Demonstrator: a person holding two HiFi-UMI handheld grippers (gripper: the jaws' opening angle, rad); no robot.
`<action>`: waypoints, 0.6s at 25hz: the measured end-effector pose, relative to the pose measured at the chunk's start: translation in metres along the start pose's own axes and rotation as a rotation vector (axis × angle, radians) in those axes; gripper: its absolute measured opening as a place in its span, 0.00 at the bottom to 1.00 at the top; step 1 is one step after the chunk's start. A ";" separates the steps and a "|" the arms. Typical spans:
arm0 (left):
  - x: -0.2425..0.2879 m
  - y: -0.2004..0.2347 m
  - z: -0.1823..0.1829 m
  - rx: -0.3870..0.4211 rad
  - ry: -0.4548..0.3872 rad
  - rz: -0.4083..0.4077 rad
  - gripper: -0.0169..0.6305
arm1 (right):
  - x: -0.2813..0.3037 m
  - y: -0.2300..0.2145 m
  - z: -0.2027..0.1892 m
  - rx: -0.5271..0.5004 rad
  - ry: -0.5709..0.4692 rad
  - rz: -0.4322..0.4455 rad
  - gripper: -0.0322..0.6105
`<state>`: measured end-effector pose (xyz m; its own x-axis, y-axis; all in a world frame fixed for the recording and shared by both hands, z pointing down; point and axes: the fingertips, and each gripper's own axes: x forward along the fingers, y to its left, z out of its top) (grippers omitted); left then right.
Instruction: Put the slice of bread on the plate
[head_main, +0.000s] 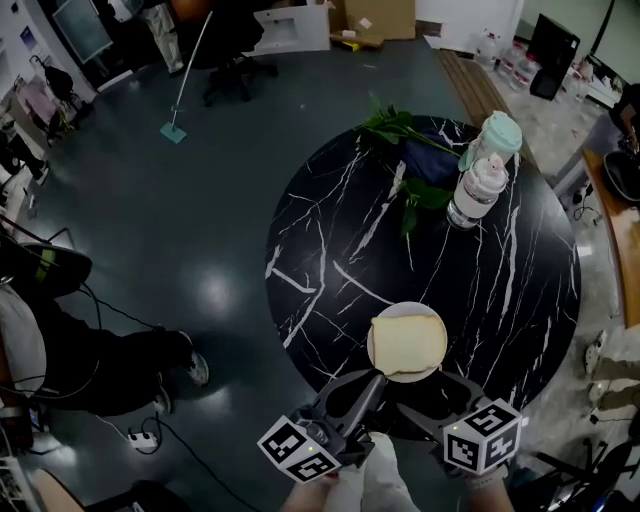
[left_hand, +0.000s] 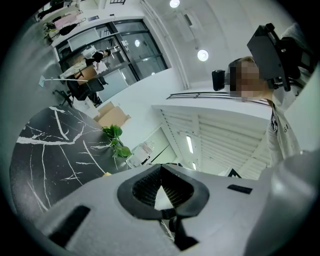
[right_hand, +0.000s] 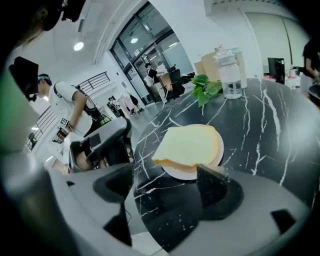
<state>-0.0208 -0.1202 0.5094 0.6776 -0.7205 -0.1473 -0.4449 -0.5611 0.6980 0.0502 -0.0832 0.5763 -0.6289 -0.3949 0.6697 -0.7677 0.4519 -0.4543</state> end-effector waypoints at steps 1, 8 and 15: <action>0.001 -0.001 -0.001 0.006 0.004 -0.002 0.04 | -0.002 0.003 0.002 0.000 -0.021 0.016 0.61; 0.001 -0.006 -0.010 0.031 0.033 0.005 0.04 | -0.009 0.018 0.007 -0.049 -0.105 0.079 0.61; 0.001 -0.016 -0.007 0.069 0.055 0.031 0.04 | -0.026 0.024 0.005 -0.107 -0.136 0.076 0.60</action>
<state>-0.0092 -0.1087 0.5025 0.6935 -0.7153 -0.0862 -0.5039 -0.5670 0.6516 0.0474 -0.0663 0.5453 -0.7011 -0.4573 0.5471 -0.7043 0.5645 -0.4306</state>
